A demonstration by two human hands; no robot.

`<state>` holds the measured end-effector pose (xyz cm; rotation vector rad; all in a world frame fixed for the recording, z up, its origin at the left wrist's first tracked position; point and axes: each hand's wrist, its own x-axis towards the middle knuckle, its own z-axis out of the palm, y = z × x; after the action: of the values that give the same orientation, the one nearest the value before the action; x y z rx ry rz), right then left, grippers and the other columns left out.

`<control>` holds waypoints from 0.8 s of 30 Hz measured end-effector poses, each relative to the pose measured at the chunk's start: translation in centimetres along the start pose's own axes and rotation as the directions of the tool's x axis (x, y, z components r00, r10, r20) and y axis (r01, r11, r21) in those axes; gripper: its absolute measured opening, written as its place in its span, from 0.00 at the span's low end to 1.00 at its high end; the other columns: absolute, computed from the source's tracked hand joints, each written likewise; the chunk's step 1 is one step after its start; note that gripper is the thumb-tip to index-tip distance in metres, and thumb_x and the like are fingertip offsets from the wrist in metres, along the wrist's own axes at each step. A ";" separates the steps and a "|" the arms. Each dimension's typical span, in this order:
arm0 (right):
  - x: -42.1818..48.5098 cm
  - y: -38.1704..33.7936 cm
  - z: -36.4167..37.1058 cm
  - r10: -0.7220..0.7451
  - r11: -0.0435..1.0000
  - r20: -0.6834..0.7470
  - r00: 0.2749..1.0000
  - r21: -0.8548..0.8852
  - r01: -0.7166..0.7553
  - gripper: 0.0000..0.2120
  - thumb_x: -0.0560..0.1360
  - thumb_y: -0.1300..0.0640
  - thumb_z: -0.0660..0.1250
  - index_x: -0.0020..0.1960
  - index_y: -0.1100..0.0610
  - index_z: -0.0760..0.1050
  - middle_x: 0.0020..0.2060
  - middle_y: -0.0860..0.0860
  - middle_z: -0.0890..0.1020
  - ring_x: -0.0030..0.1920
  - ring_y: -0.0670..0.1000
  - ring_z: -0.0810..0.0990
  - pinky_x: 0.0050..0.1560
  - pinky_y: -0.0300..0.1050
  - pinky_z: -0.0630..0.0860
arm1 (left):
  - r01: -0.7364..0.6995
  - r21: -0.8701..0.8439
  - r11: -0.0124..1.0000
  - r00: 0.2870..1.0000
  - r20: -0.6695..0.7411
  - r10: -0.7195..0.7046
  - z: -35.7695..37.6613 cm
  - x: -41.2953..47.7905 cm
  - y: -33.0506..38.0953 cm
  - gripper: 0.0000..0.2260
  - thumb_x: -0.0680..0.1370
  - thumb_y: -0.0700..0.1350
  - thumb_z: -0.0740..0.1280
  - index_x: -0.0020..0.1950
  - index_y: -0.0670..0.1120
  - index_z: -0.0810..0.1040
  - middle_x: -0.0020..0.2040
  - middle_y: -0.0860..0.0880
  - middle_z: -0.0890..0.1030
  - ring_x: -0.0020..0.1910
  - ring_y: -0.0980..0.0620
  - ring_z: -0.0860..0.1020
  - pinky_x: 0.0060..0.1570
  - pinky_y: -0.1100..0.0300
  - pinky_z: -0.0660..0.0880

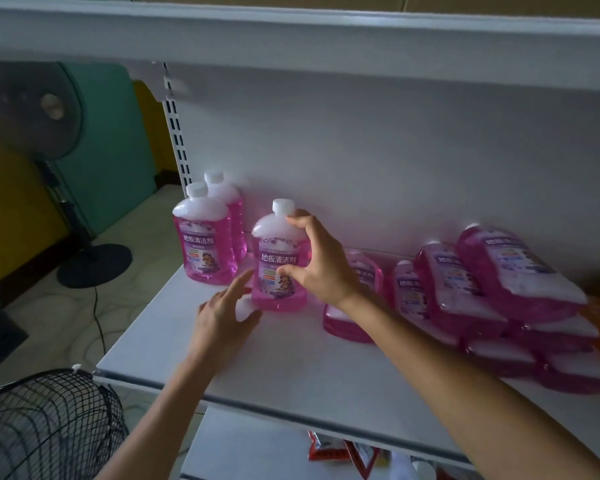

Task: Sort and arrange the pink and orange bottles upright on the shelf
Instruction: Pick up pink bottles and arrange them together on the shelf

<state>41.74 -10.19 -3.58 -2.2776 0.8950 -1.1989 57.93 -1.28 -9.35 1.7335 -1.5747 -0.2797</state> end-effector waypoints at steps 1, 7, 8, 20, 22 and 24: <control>0.1 0.2 0.4 -0.013 1.000 -0.011 1.000 -0.021 0.013 0.32 0.64 0.66 0.77 0.64 0.63 0.67 0.68 0.57 0.69 0.63 0.44 0.67 0.63 0.24 0.59 | -0.001 0.080 0.997 1.000 0.019 0.000 -0.3 -0.2 -0.3 0.27 0.68 0.58 0.62 0.66 0.51 0.72 0.55 0.52 0.81 0.55 0.48 0.77 0.56 0.55 0.67; 1.8 1.9 1.5 -0.061 0.981 -0.138 0.989 -0.192 0.033 0.33 0.61 0.67 0.78 0.62 0.66 0.69 0.63 0.63 0.72 0.62 0.59 0.72 0.63 0.34 0.62 | -0.089 0.230 0.969 0.993 0.095 0.069 0.0 0.0 -1.3 0.25 0.65 0.61 0.51 0.53 0.56 0.80 0.55 0.56 0.78 0.56 0.50 0.74 0.55 0.57 0.61; 2.1 2.1 1.6 -0.082 0.973 -0.140 0.987 -0.228 0.049 0.33 0.60 0.67 0.79 0.62 0.66 0.70 0.61 0.63 0.74 0.60 0.59 0.72 0.61 0.34 0.63 | -0.089 0.232 0.969 0.993 0.092 0.069 0.1 0.1 -1.4 0.25 0.65 0.61 0.51 0.53 0.56 0.80 0.55 0.57 0.78 0.56 0.51 0.74 0.55 0.57 0.61; 4.7 2.7 4.3 -0.129 0.953 -0.154 0.980 -0.291 0.080 0.35 0.59 0.66 0.79 0.63 0.65 0.69 0.63 0.63 0.73 0.64 0.62 0.73 0.64 0.37 0.63 | -0.074 0.239 0.968 0.995 0.084 0.056 0.1 0.1 -1.2 0.25 0.65 0.61 0.51 0.53 0.57 0.80 0.55 0.57 0.78 0.56 0.51 0.73 0.54 0.57 0.59; 4.9 2.9 4.5 -0.141 0.951 -0.166 0.976 -0.297 0.087 0.36 0.59 0.66 0.79 0.63 0.64 0.68 0.64 0.63 0.73 0.64 0.61 0.72 0.65 0.38 0.63 | -0.062 0.246 0.967 0.995 0.091 0.040 0.0 0.1 -1.0 0.22 0.67 0.60 0.54 0.53 0.56 0.80 0.56 0.56 0.78 0.57 0.51 0.72 0.56 0.57 0.59; 5.2 2.9 4.7 -0.146 0.950 -0.176 0.973 -0.301 0.088 0.37 0.59 0.65 0.79 0.64 0.64 0.67 0.64 0.63 0.72 0.65 0.62 0.72 0.65 0.44 0.68 | -0.054 0.256 0.965 0.995 0.099 0.029 0.0 0.1 -0.7 0.19 0.68 0.57 0.58 0.54 0.55 0.80 0.56 0.55 0.78 0.57 0.50 0.72 0.57 0.55 0.60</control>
<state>46.87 -15.56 -4.95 -2.5051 1.0846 -1.4484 58.55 -1.43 -9.77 1.9052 -1.7789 -0.1405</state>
